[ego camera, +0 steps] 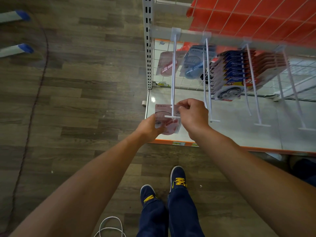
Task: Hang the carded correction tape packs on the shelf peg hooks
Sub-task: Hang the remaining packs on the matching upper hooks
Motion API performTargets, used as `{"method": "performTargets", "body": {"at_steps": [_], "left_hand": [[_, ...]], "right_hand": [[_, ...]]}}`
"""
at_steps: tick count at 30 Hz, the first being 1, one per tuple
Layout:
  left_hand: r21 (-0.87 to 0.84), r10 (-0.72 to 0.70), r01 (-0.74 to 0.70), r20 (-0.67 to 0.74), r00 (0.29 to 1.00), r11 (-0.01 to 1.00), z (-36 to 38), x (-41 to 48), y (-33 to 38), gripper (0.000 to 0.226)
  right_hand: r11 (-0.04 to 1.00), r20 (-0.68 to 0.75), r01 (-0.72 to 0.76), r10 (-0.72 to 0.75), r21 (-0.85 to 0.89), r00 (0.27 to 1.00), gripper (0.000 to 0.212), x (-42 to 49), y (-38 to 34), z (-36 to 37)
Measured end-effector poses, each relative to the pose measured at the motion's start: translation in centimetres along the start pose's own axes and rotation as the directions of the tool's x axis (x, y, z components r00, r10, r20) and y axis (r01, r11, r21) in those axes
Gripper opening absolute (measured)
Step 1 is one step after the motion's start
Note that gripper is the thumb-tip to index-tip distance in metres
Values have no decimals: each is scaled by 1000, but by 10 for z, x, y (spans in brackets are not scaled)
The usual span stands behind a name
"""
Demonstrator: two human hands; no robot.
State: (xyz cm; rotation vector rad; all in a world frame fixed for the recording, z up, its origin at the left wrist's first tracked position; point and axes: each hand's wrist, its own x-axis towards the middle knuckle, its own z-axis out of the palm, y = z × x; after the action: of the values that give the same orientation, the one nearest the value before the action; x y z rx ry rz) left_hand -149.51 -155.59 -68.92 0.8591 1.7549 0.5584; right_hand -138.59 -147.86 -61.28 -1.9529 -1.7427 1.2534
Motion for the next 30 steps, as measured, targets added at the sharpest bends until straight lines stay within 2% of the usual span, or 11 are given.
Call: {"method": "performTargets", "body": {"at_steps": [5, 9, 13, 17, 22, 26, 30], "left_hand": [[56, -14, 14, -5, 1000, 998, -1, 3, -2, 47], [42, 108, -103, -125, 986, 994, -9, 0, 7, 33], [160, 222, -192, -201, 954, 968, -17, -9, 16, 28], [164, 209, -179, -195, 958, 970, -24, -10, 17, 27], [142, 151, -134, -114, 982, 981, -22, -4, 11, 26], [96, 122, -113, -97, 988, 989, -15, -2, 7, 27], [94, 124, -114, -111, 986, 989, -16, 0, 9, 25]], "right_hand": [[991, 8, 71, -70, -115, 997, 20, 0, 1, -4], [979, 24, 117, -115, -168, 993, 20, 0, 1, -6], [967, 51, 172, -165, -190, 985, 21, -2, 2, -8], [933, 110, 269, -249, -238, 962, 22, 0, -2, -10], [940, 145, 211, -177, -269, 973, 17, 9, 0, -14], [880, 195, 249, -183, -405, 964, 19, 13, -1, -11], [806, 178, 338, -287, -486, 941, 19, 19, -2, -11]]}}
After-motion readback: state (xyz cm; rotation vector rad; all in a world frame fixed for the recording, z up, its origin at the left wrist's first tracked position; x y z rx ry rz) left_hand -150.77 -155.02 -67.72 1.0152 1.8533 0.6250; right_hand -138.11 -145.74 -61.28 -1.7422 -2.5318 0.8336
